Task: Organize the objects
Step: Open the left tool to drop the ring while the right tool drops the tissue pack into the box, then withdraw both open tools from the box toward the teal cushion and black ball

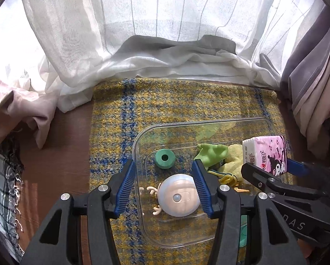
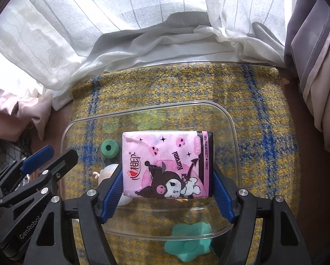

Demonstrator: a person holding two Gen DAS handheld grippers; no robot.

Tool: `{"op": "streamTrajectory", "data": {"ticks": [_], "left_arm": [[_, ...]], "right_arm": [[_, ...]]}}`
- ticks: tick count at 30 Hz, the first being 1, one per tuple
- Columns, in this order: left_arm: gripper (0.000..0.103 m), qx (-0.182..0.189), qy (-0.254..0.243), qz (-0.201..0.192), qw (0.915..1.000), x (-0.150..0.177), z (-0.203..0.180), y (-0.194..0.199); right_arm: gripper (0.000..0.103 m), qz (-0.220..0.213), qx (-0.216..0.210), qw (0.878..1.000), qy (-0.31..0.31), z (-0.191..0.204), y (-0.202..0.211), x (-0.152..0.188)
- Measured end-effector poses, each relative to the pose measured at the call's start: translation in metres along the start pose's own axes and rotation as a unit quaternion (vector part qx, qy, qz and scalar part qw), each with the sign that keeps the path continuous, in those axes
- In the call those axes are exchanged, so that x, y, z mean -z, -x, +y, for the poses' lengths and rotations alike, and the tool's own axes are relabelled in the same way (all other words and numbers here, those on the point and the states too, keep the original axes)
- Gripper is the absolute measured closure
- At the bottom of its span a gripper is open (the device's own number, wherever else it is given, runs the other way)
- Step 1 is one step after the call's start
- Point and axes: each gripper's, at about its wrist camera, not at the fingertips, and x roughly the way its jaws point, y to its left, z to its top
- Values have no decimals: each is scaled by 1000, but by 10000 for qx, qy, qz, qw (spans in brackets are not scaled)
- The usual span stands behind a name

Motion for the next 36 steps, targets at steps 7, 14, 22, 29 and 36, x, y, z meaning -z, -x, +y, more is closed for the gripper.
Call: {"op": "streamTrajectory", "data": {"ticks": [7,14,22,29,36], "left_arm": [[47,-97,165,-35,9998,11,17,8],[45,-238,314,24,9992,25,35,10],[42,-483,566,43,9972,37,46,16],[41,-502,548,29,9972,45,42,23],[41,-454,474,-11,9978,53,27,34]], "right_arm": [[30,43,-20,9999,143,17,3,6],[30,241,-66,9993,267,34,-3,17],[25,343,-41,9990,297,39,-1,28],[25,226,28,9994,271,36,14,36],[25,86,89,9997,229,26,33,46]]}}
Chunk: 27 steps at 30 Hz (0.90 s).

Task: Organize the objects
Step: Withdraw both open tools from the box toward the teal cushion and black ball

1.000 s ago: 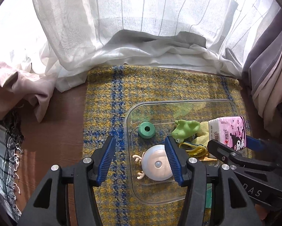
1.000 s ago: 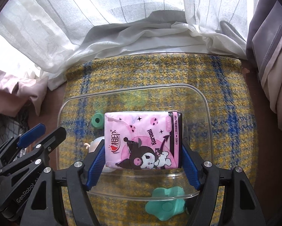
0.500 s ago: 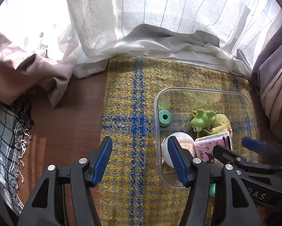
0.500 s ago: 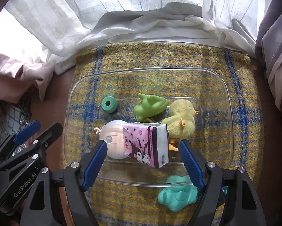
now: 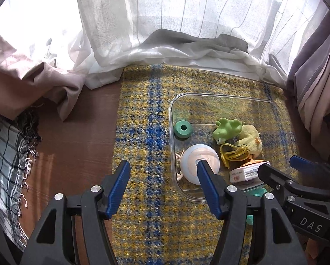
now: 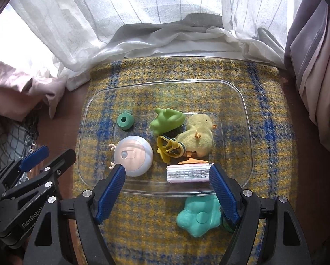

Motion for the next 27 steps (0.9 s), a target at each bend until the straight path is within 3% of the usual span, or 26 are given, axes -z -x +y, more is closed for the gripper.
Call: {"op": "streamTrajectory", "data": {"ticks": [15,27], "left_arm": [[39,-5,-177,-142,9997,17,-30,26],[37,62,-353,-149,9992,31,-63,36]], "right_arm": [[25,-138,2,9993,-342,-33,29,26],[25,-9,64,9973,-728,-67,40,46]]}}
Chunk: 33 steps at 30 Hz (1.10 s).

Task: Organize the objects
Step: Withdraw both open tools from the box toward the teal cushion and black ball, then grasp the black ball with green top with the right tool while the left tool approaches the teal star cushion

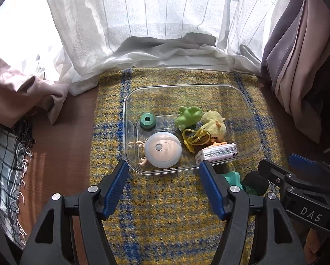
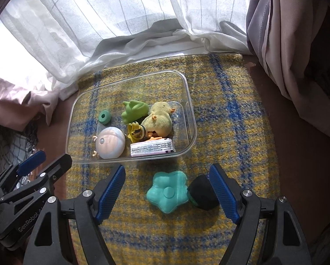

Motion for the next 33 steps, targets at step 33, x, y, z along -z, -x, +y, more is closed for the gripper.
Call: {"op": "streamTrajectory", "data": {"ticks": [33], "left_arm": [[35,26,-501,672,9965,19,-56,-43]], "right_arm": [[25,986,79,9894,-1066,-69,-43,36]]}}
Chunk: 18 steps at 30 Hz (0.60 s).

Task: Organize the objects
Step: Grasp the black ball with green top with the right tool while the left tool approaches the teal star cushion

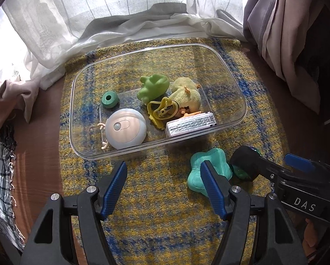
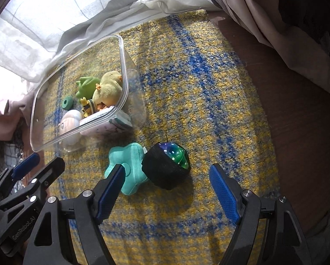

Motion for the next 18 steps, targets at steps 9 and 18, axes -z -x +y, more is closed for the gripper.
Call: {"op": "streamTrajectory", "data": {"ticks": [9,18], "left_arm": [[35,-46,-29,259,9996,1,-4,-19],[34,-81,18,498,9987,3,-7,-36]], "right_arm": [[25,272,-28,9996,-109,-5,-20,-1],[25,556,-40,9983,-194,-7,-39,-5]]}}
